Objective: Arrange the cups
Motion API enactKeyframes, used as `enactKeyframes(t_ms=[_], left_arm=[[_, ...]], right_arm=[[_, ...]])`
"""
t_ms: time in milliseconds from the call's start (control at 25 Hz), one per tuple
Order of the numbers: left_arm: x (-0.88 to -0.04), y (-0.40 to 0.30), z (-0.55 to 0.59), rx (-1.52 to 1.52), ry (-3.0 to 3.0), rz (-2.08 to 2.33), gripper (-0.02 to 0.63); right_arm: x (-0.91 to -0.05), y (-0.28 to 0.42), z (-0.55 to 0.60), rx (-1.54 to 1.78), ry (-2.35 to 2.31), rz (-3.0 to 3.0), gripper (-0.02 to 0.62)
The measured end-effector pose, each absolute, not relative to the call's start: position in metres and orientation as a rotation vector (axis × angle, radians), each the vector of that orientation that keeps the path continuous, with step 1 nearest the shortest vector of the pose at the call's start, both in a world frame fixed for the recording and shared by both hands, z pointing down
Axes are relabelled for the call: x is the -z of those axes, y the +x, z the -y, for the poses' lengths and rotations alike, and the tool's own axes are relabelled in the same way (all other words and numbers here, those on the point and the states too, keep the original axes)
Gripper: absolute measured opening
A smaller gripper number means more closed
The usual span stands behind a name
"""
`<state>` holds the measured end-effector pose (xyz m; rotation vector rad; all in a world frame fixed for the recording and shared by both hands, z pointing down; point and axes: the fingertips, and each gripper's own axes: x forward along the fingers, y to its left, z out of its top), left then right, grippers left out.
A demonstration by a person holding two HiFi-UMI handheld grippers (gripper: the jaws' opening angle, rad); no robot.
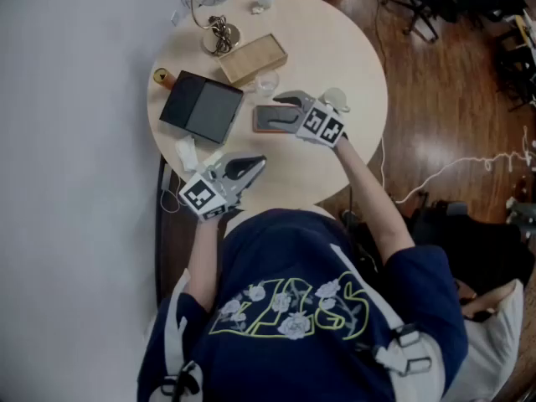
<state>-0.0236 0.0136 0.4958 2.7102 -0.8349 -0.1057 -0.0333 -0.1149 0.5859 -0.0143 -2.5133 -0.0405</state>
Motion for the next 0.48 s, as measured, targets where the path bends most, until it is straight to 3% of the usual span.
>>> enactKeyframes(t_ms=[160,280,400,440,480], left_arm=[[-0.490,-0.031,-0.015,0.148,2.684,0.852,0.003],[-0.494,-0.035,-0.021,0.146,2.664,0.861,0.003],[-0.496,-0.039,-0.026,0.162,2.630,0.893,0.003],[-0.497,-0.041,-0.027,0.166,2.617,0.905,0.003],[-0.499,-0.044,-0.027,0.171,2.602,0.919,0.003]], right_arm=[[-0.635,-0.060,0.176,0.219,-0.055,2.241,0.359],[-0.704,-0.060,0.221,0.172,-0.040,1.982,0.466],[-0.752,-0.052,0.248,0.085,0.020,1.802,0.482],[-0.758,-0.053,0.256,0.092,0.058,1.776,0.468],[-0.759,-0.056,0.263,0.107,0.093,1.762,0.413]])
